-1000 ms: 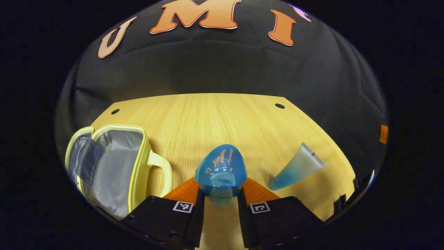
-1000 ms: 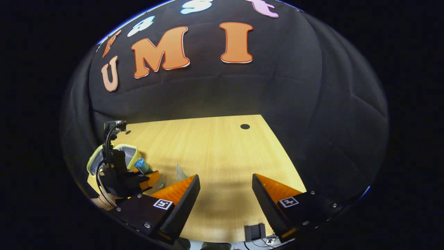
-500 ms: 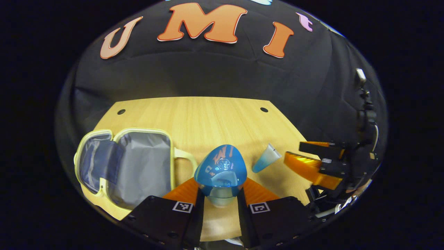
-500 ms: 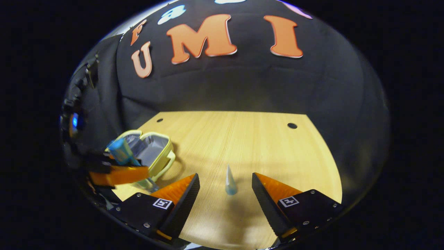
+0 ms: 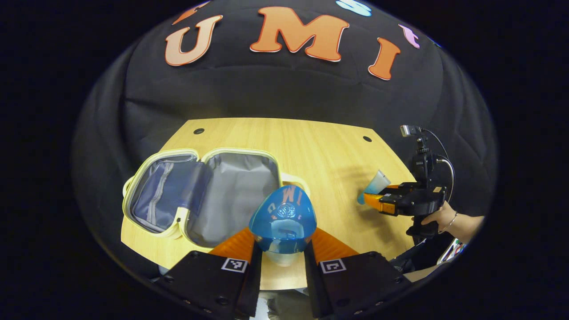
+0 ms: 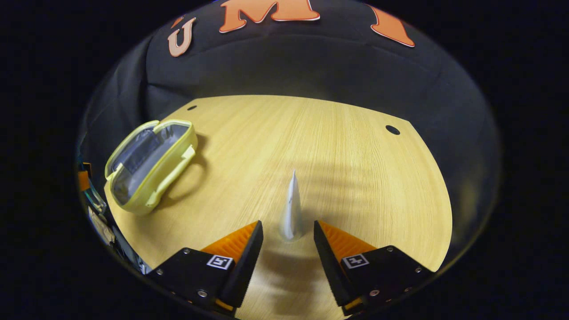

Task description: First open the suitcase, pack the skin care products into it, and then close the suitcase.

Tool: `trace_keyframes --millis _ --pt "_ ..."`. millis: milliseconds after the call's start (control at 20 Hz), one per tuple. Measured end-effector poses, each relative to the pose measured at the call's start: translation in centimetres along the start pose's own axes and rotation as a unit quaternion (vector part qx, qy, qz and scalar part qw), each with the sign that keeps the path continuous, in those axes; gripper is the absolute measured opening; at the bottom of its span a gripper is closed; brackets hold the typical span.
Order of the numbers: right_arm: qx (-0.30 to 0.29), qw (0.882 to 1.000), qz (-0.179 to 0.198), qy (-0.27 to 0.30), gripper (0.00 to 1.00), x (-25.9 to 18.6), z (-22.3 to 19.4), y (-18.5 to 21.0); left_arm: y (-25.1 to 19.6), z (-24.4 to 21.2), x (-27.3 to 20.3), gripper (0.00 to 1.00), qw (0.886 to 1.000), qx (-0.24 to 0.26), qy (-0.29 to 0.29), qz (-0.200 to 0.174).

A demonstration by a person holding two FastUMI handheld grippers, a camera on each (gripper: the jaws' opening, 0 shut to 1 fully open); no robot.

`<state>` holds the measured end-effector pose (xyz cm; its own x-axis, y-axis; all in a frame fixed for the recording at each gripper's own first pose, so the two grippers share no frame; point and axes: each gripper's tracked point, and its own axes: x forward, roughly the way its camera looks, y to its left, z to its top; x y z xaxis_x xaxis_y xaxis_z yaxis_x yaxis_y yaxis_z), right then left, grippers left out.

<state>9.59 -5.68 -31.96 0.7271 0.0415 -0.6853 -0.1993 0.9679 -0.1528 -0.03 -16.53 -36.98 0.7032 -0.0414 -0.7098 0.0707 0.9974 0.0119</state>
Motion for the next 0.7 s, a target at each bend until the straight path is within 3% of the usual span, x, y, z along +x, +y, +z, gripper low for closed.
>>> trace_keyframes --millis 150,300,500,700 --pt "-0.01 1.0 -0.006 0.012 0.37 0.3 -0.2 0.2 2.0 0.4 -0.4 0.44 1.0 0.005 0.009 -0.007" --pt "0.006 1.0 -0.012 0.014 0.32 -1.0 0.6 0.4 4.3 0.9 0.2 0.45 0.999 0.018 0.03 -0.022" --pt "0.075 0.997 0.019 0.01 0.31 -4.7 2.1 3.3 7.4 2.4 0.2 0.43 0.995 0.065 0.062 -0.042" --pt "0.129 0.99 0.048 0.014 0.31 -8.1 3.6 7.1 10.2 2.6 1.4 0.44 0.981 0.121 0.136 -0.065"
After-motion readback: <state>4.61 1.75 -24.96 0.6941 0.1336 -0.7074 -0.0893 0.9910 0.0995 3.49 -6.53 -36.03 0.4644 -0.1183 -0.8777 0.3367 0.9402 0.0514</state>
